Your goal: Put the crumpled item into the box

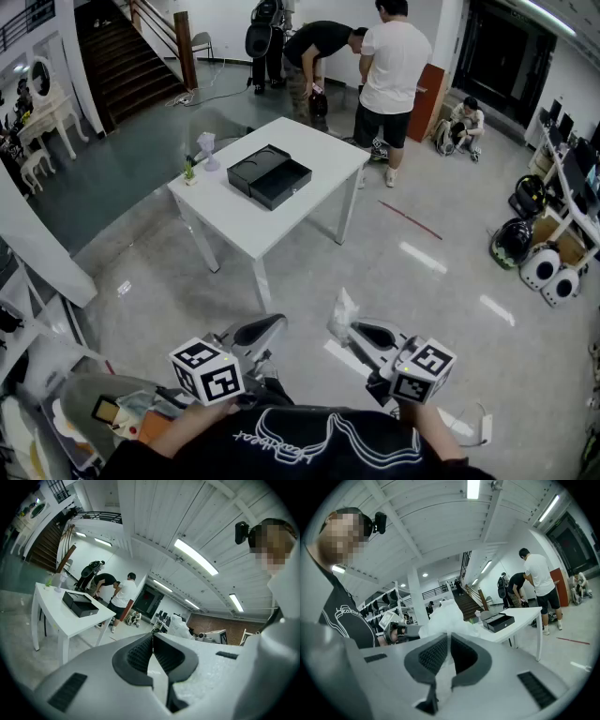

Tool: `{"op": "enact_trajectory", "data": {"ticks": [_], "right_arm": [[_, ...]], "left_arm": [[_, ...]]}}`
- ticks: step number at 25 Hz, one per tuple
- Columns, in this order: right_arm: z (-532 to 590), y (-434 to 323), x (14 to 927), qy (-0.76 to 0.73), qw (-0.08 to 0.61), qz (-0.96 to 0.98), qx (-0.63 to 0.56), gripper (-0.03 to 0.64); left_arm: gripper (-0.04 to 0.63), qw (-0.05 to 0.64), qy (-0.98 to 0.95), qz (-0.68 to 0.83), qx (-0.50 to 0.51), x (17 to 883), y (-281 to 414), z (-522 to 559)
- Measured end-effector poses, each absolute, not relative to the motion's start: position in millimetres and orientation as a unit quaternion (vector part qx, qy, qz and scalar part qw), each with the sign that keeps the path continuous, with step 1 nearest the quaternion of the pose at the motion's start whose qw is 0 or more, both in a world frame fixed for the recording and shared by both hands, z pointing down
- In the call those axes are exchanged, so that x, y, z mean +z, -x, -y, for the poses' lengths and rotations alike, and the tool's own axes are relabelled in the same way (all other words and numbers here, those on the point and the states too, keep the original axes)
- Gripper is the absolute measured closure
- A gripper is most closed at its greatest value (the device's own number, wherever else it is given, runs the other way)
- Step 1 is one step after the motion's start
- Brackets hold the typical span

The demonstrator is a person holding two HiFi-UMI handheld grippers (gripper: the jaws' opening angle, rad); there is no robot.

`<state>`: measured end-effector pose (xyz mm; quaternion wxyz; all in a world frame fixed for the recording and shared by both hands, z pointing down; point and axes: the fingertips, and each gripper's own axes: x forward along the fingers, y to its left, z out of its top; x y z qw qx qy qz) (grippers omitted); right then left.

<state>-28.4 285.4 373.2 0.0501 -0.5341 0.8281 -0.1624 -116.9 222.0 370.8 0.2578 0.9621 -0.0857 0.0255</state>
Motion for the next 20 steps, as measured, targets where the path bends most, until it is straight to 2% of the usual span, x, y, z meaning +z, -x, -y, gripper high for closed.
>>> {"op": "enact_trajectory", "data": {"ticks": [9, 20], "right_arm": [[-282, 18, 363, 0.537, 0.051, -0.829, -0.146, 0.597], [-203, -5, 379, 0.531, 0.032, -0.829, -0.174, 0.597]], "left_arm": [[0.588, 0.247, -0.965, 0.083, 0.023, 362, 111, -219], [0.588, 0.276, -0.957, 0.086, 0.021, 380, 84, -139]]}}
